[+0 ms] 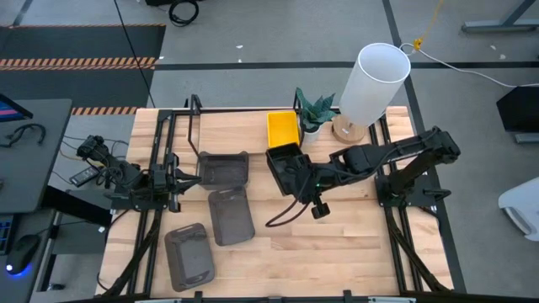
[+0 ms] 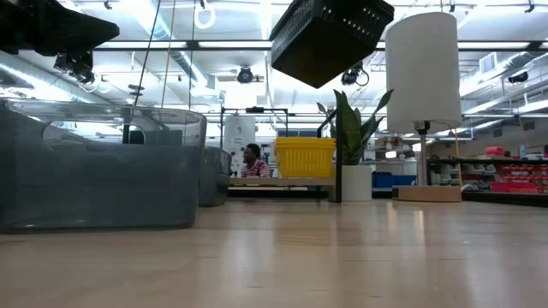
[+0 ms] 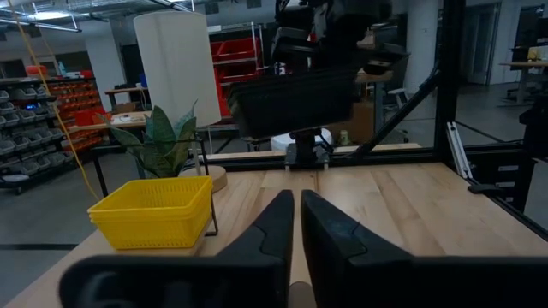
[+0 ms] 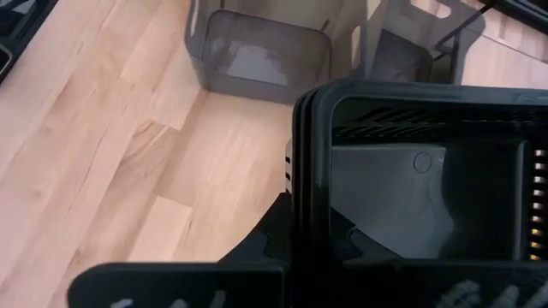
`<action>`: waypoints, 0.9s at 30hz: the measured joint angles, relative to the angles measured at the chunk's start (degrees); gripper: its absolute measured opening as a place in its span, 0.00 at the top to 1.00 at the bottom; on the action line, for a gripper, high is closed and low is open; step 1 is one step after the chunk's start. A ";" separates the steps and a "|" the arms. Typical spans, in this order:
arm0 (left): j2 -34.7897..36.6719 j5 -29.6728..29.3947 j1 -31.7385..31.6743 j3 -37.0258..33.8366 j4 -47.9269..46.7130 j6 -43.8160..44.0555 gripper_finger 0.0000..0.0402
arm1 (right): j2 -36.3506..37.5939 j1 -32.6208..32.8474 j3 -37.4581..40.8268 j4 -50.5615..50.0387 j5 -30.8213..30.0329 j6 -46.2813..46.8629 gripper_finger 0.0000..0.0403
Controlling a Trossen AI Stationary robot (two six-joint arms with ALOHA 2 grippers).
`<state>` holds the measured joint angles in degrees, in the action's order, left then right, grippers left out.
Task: Stack baskets on shelf by color
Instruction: Put the stacked black baskets on the shelf
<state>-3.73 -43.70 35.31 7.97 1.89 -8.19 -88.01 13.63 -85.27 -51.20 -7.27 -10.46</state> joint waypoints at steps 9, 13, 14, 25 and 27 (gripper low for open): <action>-0.01 0.01 0.02 0.00 -0.02 0.00 0.92 | 0.00 -0.66 0.00 0.59 1.55 -0.19 0.96; -0.01 0.02 0.02 0.00 -0.02 0.00 0.93 | -0.02 -0.66 0.00 0.59 1.53 -0.22 0.96; -0.01 0.02 0.02 0.00 0.00 0.00 0.93 | -0.02 -0.69 0.00 0.61 1.53 -0.24 0.96; 0.00 0.00 0.01 0.00 -0.01 0.00 0.91 | -0.04 -1.91 0.02 7.67 1.38 -3.30 0.96; 0.00 0.01 0.01 0.00 -0.01 0.00 0.91 | -0.04 -2.60 0.02 10.16 1.38 -3.30 0.96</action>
<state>-3.73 -43.69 35.32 7.97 1.88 -8.19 -88.05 11.03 -85.25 -41.04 -5.89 -13.76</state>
